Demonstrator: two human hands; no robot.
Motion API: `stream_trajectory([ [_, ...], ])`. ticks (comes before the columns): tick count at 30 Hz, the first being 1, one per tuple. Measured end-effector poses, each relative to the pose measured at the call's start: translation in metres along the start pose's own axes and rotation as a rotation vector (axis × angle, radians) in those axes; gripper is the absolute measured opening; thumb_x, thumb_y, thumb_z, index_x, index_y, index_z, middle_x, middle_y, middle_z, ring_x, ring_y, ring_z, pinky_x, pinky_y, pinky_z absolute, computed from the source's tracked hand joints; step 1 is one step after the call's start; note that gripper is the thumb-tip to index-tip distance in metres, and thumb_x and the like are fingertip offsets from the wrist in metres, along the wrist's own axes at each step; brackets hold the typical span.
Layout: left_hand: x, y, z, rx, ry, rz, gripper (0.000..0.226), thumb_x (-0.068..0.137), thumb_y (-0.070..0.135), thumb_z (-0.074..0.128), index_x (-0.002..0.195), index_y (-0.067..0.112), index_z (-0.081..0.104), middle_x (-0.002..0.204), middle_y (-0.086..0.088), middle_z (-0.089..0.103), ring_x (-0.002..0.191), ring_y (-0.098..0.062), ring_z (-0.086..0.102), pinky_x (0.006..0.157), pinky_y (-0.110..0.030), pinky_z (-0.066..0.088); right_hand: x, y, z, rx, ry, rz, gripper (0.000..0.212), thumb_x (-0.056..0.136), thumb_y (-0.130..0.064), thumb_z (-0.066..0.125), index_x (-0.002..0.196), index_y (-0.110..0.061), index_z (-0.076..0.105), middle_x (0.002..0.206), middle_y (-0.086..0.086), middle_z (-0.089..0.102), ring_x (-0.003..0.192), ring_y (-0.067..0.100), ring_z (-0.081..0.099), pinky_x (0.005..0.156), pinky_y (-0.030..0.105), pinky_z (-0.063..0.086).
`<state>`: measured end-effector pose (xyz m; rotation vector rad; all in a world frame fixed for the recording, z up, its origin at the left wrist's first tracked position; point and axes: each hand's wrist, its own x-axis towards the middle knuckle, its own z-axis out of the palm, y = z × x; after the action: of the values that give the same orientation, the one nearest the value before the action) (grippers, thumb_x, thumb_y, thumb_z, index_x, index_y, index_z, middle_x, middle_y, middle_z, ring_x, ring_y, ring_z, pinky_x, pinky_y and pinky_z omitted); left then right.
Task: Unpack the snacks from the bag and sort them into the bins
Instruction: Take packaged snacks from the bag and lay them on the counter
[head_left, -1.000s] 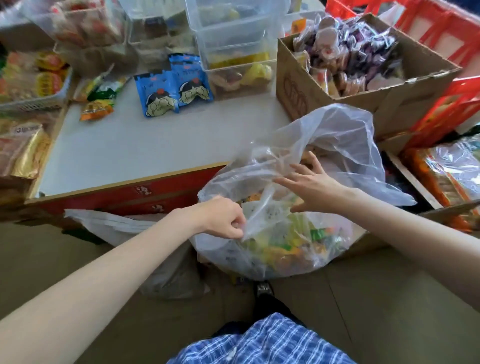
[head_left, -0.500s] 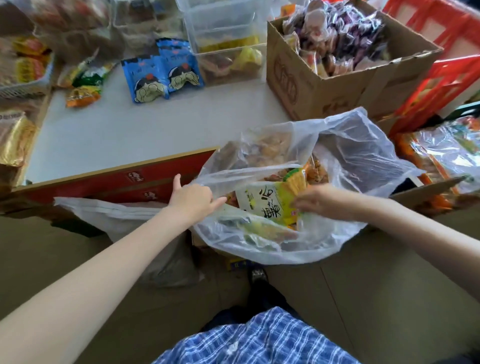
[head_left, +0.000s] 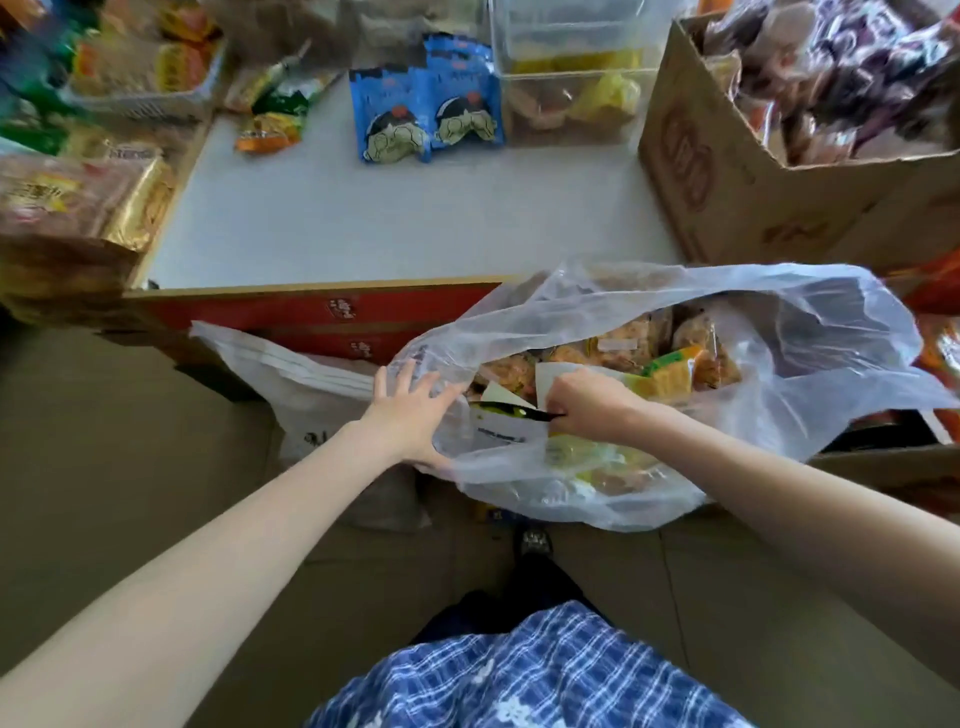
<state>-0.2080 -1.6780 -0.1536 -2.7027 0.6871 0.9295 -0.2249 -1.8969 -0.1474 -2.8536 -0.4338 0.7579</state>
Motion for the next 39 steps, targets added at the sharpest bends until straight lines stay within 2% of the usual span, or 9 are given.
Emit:
stream_trajectory([
  [4,0.012,-0.008,-0.005,0.014,-0.039,-0.041,0.098,0.078,0.059,0.062,0.150,0.031,0.002,0.159,-0.006,0.000,0.144,-0.033,-0.009,0.110,-0.060,-0.006,0.000,0.027,-0.064,0.144,0.354,0.088,0.017,0.089,-0.014,0.059,0.097,-0.002,0.068,0.090,0.020,0.064,0.088,0.035,0.059,0.068,0.033,0.037],
  [7,0.022,-0.017,-0.023,-0.257,-0.041,-0.042,0.088,0.081,0.055,0.062,0.150,0.027,0.013,0.157,-0.002,0.015,0.145,-0.026,0.011,0.115,-0.054,0.007,-0.005,0.042,-0.112,0.163,0.400,-0.028,0.013,0.089,-0.013,0.061,0.096,-0.005,0.069,0.076,0.006,0.057,0.077,0.025,0.052,0.065,0.026,0.028],
  [11,0.034,-0.021,-0.070,-0.797,0.188,0.018,0.068,0.081,0.042,0.069,0.139,0.022,0.040,0.139,0.000,0.047,0.121,-0.015,0.047,0.102,-0.035,0.041,0.002,0.054,-0.150,0.223,0.600,-0.132,0.014,0.090,-0.011,0.060,0.097,-0.004,0.070,0.075,0.006,0.057,0.071,0.020,0.047,0.062,0.027,0.030],
  [15,0.044,-0.009,-0.121,-1.179,0.303,0.089,0.061,0.080,0.026,0.071,0.134,0.016,0.043,0.132,0.000,0.052,0.118,-0.015,0.051,0.098,-0.029,0.042,0.023,0.067,-0.174,0.404,0.763,-0.160,0.014,0.091,-0.009,0.058,0.096,-0.004,0.070,0.074,0.003,0.056,0.064,0.016,0.045,0.054,0.008,0.032],
  [18,0.059,-0.011,-0.139,-1.285,0.468,0.036,0.064,0.079,0.019,0.073,0.132,0.010,0.039,0.136,-0.004,0.047,0.124,-0.020,0.047,0.099,-0.032,0.042,0.044,0.080,-0.190,0.721,0.873,-0.097,0.011,0.091,-0.009,0.058,0.092,-0.011,0.068,0.074,-0.002,0.056,0.056,-0.003,0.048,0.055,0.011,0.035],
  [22,0.076,-0.023,-0.152,-1.367,0.641,-0.050,0.078,0.079,0.016,0.073,0.141,0.010,0.026,0.145,-0.007,0.036,0.129,-0.022,0.040,0.101,-0.032,0.039,0.061,0.082,-0.212,1.112,0.772,-0.103,0.009,0.094,-0.009,0.054,0.094,-0.014,0.061,0.075,-0.003,0.057,0.050,-0.004,0.055,0.049,0.017,0.049],
  [28,0.096,-0.047,-0.160,-1.386,0.580,0.005,0.091,0.079,0.022,0.075,0.147,0.021,0.014,0.143,0.002,0.038,0.130,-0.012,0.034,0.097,-0.027,0.032,0.101,0.064,-0.243,1.059,0.588,-0.267,0.010,0.094,-0.011,0.054,0.093,-0.016,0.062,0.070,-0.010,0.060,0.053,-0.005,0.056,0.050,0.014,0.046],
  [33,0.111,-0.093,-0.175,-1.529,0.485,0.033,0.029,0.082,0.019,0.069,0.110,0.021,0.062,0.108,-0.003,0.066,0.107,-0.017,0.059,0.091,-0.031,0.044,0.158,0.063,-0.271,1.198,0.721,-0.249,0.019,0.093,-0.010,0.056,0.081,-0.022,0.065,0.067,-0.010,0.063,0.059,0.003,0.056,0.059,0.021,0.047],
  [39,0.165,-0.179,-0.191,-2.045,0.425,0.043,0.004,0.092,0.015,0.054,0.095,0.017,0.055,0.084,0.002,0.071,0.077,-0.013,0.066,0.061,-0.022,0.055,0.259,0.051,-0.274,1.661,0.553,-0.058,0.021,0.096,-0.023,0.051,0.115,-0.014,0.051,0.091,0.003,0.060,0.068,0.015,0.063,0.056,0.034,0.055],
])
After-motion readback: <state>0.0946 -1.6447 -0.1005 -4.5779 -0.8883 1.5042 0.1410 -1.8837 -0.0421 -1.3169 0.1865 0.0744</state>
